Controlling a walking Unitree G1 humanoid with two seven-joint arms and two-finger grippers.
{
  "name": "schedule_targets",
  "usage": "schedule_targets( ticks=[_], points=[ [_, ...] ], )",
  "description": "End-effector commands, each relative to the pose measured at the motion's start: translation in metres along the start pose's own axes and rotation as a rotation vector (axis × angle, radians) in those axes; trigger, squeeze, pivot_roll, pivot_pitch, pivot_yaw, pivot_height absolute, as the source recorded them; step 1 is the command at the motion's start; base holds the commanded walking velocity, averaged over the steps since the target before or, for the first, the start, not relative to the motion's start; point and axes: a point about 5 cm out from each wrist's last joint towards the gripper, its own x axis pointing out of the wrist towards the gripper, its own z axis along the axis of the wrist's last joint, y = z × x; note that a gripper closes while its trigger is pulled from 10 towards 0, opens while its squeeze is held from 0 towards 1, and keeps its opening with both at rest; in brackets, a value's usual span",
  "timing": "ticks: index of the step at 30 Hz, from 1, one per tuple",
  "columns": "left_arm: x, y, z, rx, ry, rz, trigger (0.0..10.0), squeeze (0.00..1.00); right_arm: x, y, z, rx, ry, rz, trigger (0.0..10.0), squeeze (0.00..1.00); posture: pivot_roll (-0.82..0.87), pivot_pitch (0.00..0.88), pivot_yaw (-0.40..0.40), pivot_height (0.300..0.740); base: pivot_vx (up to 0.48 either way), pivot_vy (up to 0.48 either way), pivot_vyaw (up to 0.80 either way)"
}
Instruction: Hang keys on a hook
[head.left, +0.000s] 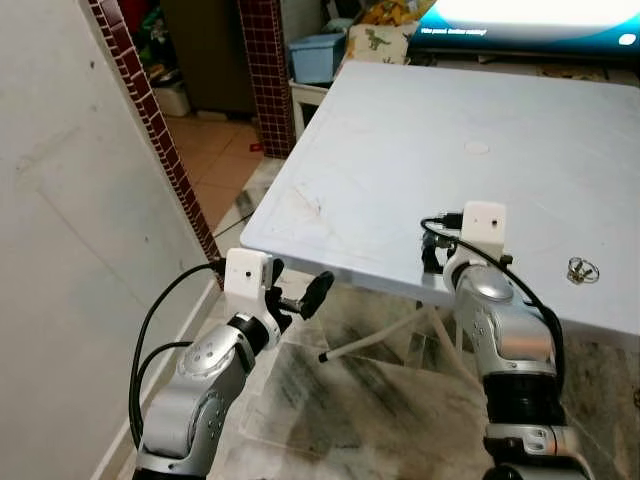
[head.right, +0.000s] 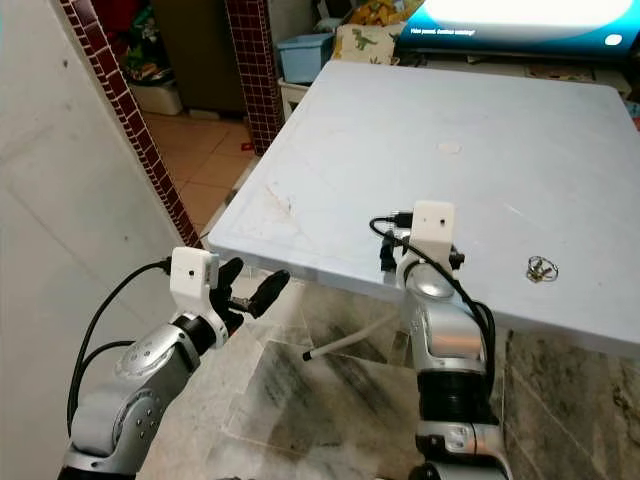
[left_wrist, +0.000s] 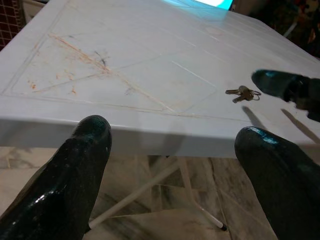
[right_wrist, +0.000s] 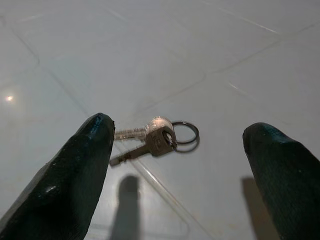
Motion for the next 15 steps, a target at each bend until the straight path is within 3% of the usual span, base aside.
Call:
schedule_targets(
  ticks=[1, 9, 15],
  points=[
    [0.000, -0.001, 0.001, 0.007, 0.007, -0.005, 10.0, 0.00, 0.008, 0.010, 0.003, 0.062, 0.010, 0.013, 10.0, 0.00, -0.03, 0.062, 0.078, 0.740, 0.000, 0.000, 0.00],
    [-0.002, -0.001, 0.003, 0.014, 0.005, -0.008, 10.0, 0.00, 0.016, 0.020, 0.004, 0.118, 0.024, 0.043, 10.0, 0.00, 0.00, 0.070, 0.077, 0.740, 0.000, 0.000, 0.00],
    [-0.003, -0.001, 0.003, 0.020, 0.006, -0.011, 10.0, 0.00, 0.024, 0.007, -0.004, 0.180, 0.072, -0.030, 10.0, 0.00, 0.01, 0.077, 0.077, 0.740, 0.000, 0.000, 0.00]
  ],
)
